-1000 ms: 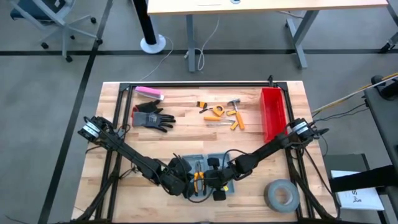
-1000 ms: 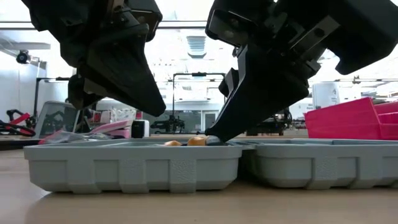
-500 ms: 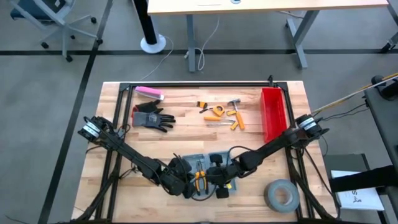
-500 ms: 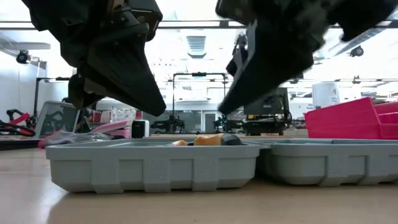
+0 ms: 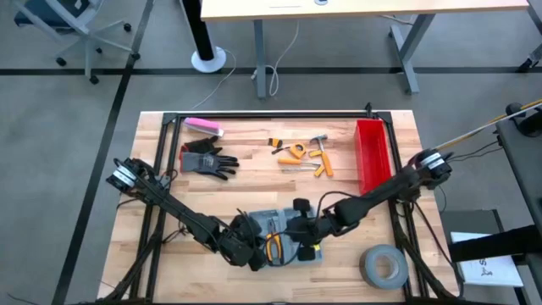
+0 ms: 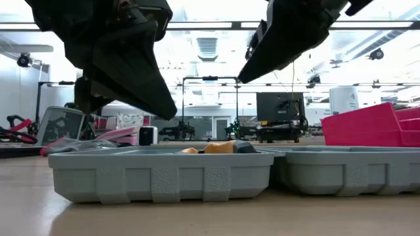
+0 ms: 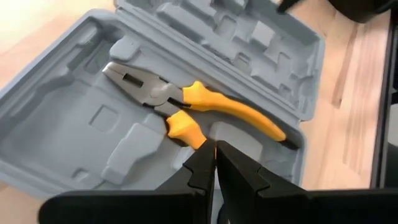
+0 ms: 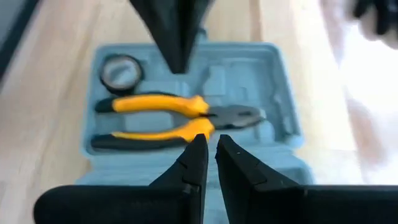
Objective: Prefit tool cases
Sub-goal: Put the hammer into the pre-fit tool case
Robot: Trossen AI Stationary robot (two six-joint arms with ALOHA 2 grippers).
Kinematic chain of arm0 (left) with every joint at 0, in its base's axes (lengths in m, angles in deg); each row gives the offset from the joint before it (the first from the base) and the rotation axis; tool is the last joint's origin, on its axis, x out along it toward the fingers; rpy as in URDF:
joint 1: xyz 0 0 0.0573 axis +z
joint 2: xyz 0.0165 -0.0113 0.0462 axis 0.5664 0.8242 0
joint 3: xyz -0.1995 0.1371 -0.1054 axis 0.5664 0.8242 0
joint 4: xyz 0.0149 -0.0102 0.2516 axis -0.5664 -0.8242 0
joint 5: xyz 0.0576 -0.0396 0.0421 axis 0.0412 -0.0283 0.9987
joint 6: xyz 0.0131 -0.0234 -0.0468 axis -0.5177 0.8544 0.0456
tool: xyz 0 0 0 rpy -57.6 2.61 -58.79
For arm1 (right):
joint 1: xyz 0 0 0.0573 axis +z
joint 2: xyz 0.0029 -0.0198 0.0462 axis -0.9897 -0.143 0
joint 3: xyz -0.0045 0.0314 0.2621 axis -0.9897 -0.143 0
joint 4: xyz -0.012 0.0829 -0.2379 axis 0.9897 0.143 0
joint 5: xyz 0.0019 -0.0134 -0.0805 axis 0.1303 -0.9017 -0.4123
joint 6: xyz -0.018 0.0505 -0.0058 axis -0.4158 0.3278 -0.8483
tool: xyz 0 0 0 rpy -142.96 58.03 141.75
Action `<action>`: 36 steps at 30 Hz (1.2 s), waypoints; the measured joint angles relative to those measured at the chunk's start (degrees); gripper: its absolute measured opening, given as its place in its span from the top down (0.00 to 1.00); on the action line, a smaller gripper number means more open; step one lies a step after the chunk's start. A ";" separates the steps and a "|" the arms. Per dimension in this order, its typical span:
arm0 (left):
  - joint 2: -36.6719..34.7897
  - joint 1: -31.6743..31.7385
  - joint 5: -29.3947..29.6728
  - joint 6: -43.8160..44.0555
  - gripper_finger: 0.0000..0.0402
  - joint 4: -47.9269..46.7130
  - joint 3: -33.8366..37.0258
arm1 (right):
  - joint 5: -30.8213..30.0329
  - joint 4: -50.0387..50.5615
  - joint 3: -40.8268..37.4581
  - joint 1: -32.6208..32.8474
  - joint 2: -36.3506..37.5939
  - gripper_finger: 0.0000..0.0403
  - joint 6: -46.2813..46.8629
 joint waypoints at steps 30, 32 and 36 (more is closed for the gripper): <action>-4.28 0.39 7.69 -8.27 0.91 2.62 -0.02 | 2.18 15.82 -1.00 -21.08 7.95 0.62 -15.35; -4.55 0.42 8.82 -8.94 0.90 2.56 -0.02 | 3.22 15.80 -1.27 -23.40 7.95 0.59 -16.81; -4.77 0.86 9.60 -9.31 0.86 2.57 -0.02 | 5.93 15.82 -2.49 -28.43 7.95 0.56 -19.38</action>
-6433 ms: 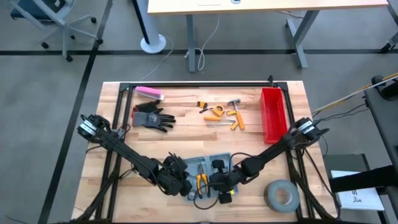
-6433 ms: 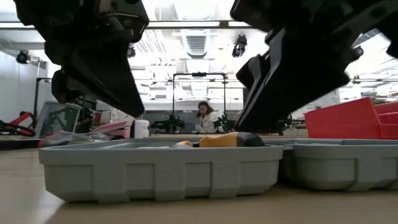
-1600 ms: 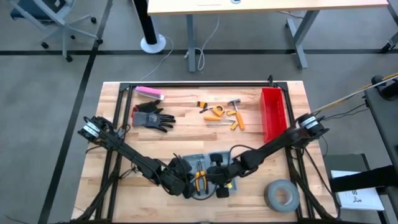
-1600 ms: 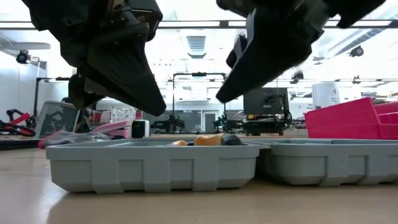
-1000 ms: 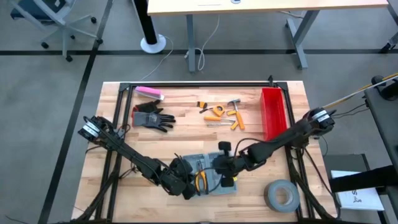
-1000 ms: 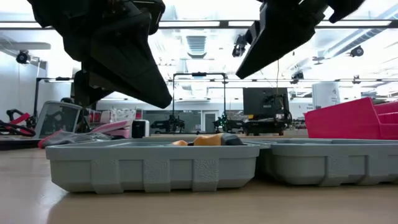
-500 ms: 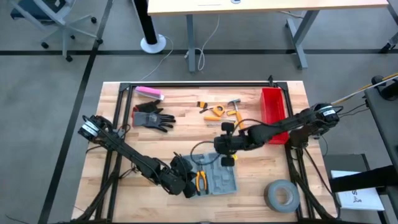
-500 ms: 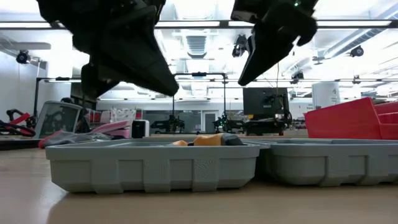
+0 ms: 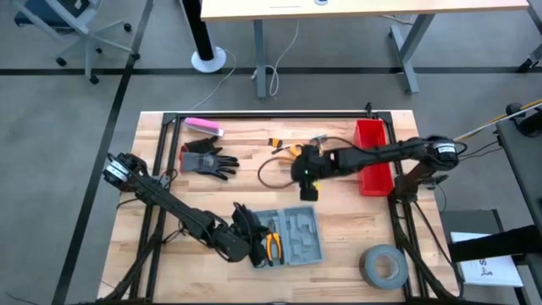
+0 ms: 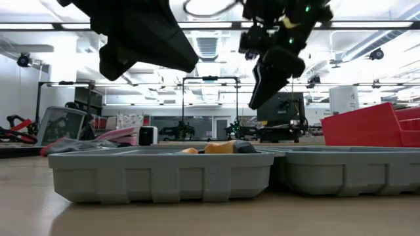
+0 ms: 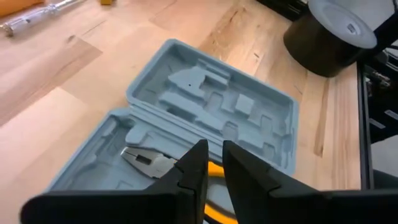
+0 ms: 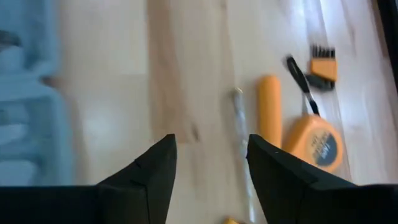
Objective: Prefit tool cases
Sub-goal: Put the hammer into the pre-fit tool case
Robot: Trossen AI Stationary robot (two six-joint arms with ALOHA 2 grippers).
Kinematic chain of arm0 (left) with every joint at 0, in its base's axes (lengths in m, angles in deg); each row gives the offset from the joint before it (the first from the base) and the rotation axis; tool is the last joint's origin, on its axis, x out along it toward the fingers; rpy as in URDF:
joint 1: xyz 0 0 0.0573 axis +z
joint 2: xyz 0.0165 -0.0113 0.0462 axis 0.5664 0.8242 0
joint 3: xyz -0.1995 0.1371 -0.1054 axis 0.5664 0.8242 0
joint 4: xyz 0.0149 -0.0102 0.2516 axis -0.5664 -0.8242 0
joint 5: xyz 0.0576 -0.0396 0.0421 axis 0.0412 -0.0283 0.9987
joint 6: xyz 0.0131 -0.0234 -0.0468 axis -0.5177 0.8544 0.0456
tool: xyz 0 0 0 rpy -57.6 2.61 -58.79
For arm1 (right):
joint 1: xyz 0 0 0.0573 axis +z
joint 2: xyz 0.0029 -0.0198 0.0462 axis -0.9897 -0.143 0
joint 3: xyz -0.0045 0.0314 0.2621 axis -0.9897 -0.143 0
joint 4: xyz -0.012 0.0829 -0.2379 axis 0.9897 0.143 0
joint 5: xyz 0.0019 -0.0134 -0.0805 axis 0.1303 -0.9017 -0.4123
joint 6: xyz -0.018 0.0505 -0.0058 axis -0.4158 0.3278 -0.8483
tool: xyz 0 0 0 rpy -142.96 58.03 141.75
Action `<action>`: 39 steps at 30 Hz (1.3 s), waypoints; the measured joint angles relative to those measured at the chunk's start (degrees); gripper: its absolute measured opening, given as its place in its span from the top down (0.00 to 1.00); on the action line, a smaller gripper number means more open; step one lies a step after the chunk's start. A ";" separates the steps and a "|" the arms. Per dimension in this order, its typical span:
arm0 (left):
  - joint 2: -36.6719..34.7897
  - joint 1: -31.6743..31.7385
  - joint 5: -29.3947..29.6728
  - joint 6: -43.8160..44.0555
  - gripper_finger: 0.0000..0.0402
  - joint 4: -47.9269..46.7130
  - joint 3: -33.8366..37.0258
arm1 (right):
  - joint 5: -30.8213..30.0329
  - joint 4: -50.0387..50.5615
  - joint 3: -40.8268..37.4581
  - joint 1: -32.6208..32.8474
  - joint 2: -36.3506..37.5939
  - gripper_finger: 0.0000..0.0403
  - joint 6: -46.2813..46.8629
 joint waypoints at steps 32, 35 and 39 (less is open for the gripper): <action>0.04 1.36 0.62 1.53 0.62 1.64 0.00 | -0.28 4.57 -8.62 -22.28 -0.19 0.56 21.39; 0.07 1.42 0.68 1.25 0.61 1.64 0.00 | -0.29 5.19 -8.62 -22.97 -0.39 0.56 21.78; 0.07 1.42 0.74 1.14 0.60 1.66 0.00 | -0.27 5.83 -8.59 -23.19 -0.39 0.56 21.93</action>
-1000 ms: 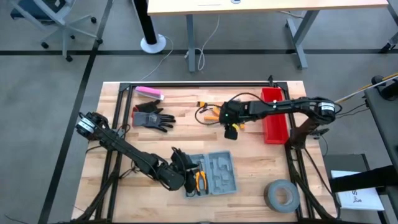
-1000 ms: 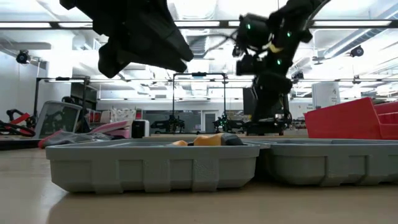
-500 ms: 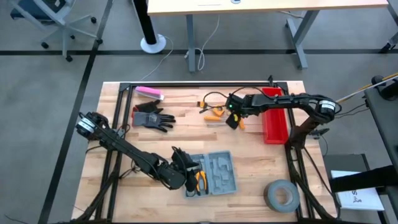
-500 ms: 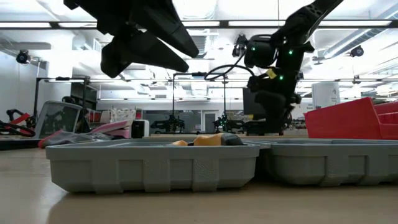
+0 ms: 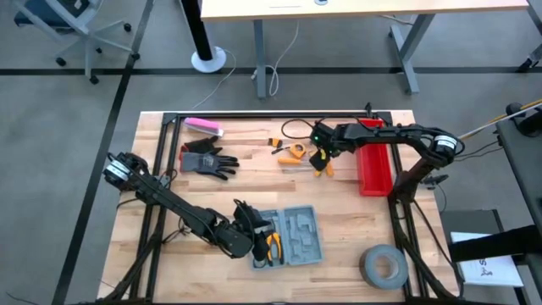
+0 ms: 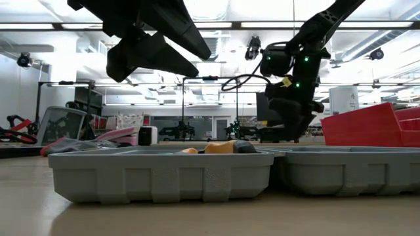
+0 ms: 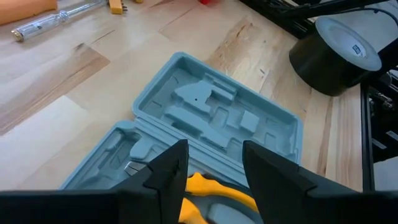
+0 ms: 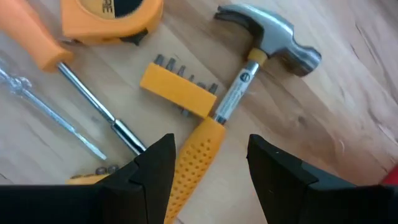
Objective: Prefit tool cases
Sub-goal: Put the hammer into the pre-fit tool case
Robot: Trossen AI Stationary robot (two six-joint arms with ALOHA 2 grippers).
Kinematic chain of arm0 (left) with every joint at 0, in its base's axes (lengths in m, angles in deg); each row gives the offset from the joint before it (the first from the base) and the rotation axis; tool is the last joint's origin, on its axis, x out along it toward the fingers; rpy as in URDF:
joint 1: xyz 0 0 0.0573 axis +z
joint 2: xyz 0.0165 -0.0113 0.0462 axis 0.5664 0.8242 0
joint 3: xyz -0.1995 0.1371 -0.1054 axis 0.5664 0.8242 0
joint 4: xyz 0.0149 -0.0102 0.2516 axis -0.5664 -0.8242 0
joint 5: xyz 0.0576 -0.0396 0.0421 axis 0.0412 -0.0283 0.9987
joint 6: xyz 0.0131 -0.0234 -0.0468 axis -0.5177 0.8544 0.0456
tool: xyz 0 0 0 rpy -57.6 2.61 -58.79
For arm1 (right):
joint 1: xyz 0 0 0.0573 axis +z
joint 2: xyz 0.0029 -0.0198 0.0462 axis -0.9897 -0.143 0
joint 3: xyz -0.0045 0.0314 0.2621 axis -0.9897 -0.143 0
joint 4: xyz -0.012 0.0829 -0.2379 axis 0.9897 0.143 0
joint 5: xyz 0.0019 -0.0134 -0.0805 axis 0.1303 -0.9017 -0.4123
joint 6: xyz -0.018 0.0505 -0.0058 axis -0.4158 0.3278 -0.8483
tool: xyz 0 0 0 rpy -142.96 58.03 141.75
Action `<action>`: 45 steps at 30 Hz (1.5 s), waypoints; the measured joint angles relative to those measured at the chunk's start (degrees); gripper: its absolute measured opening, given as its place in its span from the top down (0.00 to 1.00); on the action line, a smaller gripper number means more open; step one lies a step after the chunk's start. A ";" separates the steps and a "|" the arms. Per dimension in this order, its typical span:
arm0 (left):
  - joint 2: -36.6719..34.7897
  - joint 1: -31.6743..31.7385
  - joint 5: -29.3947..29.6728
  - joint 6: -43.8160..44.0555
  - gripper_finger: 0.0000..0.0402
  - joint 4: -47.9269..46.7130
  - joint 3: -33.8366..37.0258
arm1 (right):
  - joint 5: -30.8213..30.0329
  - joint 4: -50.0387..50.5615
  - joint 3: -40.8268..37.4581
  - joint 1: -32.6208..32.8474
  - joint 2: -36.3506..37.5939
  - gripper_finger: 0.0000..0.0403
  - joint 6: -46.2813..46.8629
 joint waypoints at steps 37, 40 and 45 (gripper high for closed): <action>-0.15 0.09 0.15 -1.16 0.58 0.81 0.00 | 5.86 0.47 0.20 0.02 -8.55 0.82 -2.66; -0.15 0.09 0.11 -1.29 0.58 0.83 0.00 | 5.56 1.45 0.63 0.38 -8.56 0.82 -2.99; -0.15 0.09 0.04 -1.57 0.56 0.83 0.00 | 6.13 6.32 3.26 1.23 -8.22 0.82 -3.59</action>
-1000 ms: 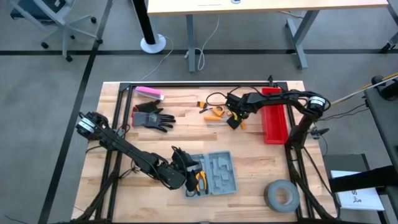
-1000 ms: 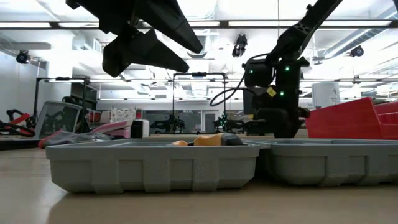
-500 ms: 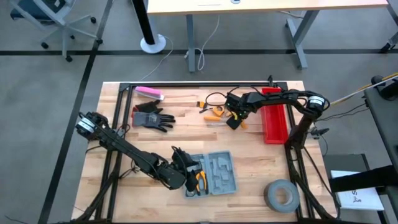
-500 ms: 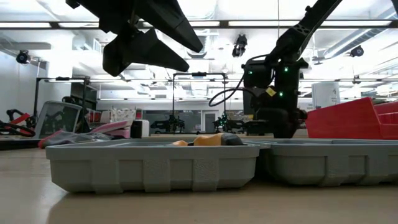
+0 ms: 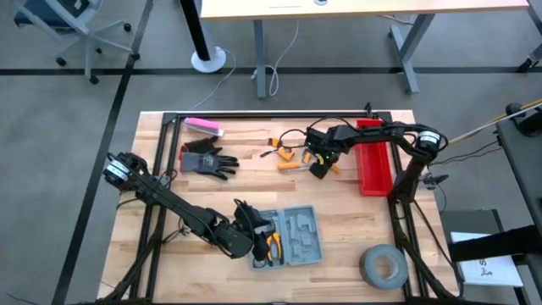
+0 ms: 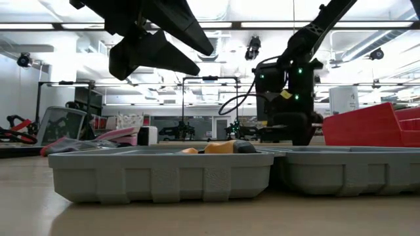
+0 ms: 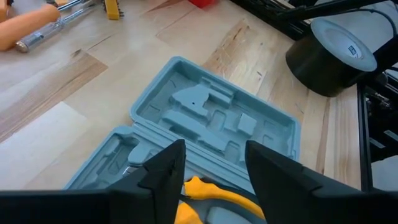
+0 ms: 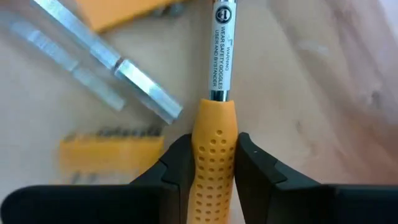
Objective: Prefit tool cases
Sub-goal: Put the hammer into the pre-fit tool case
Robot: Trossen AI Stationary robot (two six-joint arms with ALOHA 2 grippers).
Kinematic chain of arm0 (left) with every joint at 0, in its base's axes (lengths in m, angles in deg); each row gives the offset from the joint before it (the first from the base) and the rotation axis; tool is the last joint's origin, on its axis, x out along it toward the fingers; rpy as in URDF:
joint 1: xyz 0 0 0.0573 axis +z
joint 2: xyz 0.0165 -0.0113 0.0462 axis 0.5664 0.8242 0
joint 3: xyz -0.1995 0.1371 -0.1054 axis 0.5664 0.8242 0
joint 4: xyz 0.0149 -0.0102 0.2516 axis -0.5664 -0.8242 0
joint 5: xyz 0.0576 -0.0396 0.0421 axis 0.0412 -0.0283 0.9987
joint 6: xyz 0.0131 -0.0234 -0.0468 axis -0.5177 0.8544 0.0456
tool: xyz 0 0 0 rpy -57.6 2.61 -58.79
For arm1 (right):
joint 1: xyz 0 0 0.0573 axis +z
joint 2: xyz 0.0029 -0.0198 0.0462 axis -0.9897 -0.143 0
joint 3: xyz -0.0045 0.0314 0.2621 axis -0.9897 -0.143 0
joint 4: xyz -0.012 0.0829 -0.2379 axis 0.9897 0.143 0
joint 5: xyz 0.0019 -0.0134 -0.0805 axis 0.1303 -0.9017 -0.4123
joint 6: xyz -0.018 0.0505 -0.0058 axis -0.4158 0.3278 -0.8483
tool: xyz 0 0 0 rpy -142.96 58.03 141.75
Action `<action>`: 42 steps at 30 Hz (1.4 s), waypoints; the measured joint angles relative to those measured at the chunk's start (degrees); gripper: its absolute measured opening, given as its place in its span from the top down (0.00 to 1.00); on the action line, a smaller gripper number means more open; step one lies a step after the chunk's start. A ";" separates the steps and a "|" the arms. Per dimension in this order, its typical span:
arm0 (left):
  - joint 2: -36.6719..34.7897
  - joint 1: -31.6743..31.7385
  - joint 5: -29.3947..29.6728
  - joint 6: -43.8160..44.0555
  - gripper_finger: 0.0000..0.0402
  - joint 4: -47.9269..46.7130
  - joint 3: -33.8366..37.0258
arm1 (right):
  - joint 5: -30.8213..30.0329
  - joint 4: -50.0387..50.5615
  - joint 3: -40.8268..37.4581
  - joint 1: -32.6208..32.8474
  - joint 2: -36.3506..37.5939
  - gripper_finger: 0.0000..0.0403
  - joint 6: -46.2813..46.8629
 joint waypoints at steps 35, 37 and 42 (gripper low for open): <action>-0.07 0.18 6.80 -26.55 0.59 4.38 0.02 | 14.53 7.97 4.21 17.76 21.47 0.82 7.77; -0.07 0.42 6.81 -27.06 0.60 5.60 0.02 | 14.57 7.88 4.21 20.11 21.53 0.82 8.92; -0.07 0.94 6.88 -33.11 0.62 6.31 0.02 | 14.40 5.03 4.19 25.67 21.53 0.82 11.46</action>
